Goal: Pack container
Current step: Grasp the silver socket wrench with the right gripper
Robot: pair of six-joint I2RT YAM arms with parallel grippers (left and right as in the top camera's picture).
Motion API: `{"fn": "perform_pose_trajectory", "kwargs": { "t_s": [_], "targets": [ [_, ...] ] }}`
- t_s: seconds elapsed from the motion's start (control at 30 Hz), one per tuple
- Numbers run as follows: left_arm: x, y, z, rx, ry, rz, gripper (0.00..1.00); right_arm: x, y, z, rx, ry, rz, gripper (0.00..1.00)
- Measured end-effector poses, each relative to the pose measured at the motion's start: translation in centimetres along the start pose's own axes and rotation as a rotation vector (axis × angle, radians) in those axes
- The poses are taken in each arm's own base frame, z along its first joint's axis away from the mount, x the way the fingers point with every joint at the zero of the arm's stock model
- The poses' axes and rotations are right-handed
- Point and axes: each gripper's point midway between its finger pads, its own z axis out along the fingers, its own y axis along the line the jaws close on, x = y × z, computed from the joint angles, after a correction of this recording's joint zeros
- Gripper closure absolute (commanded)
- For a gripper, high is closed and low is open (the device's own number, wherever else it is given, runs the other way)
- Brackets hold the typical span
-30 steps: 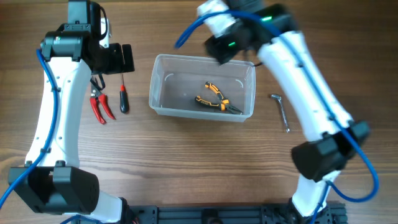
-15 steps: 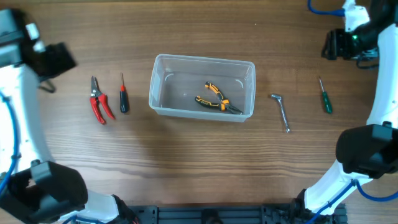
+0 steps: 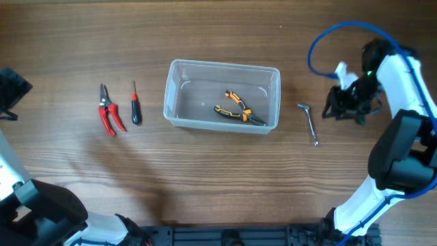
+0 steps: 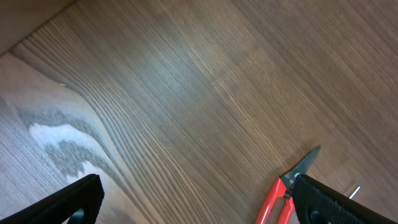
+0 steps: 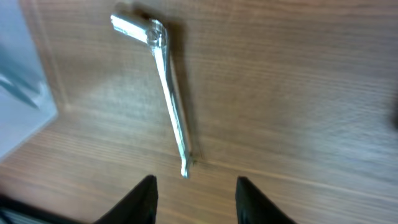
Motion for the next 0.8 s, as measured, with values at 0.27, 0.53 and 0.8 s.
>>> {"fn": "perform_pose_trajectory", "kwargs": {
  "t_s": [0.27,0.53,0.8],
  "targets": [
    [0.0,0.0,0.0,0.0,0.0,0.0,0.0,-0.4,2.5,3.8,-0.003,-0.001,-0.117,0.64],
    [0.0,0.0,0.0,0.0,0.0,0.0,0.0,-2.3,4.4,4.9,0.044,-0.057,-0.223,0.64],
    [0.0,0.0,0.0,0.0,0.0,0.0,0.0,-2.2,3.7,4.9,0.088,-0.047,-0.243,0.64]
  ]
}}
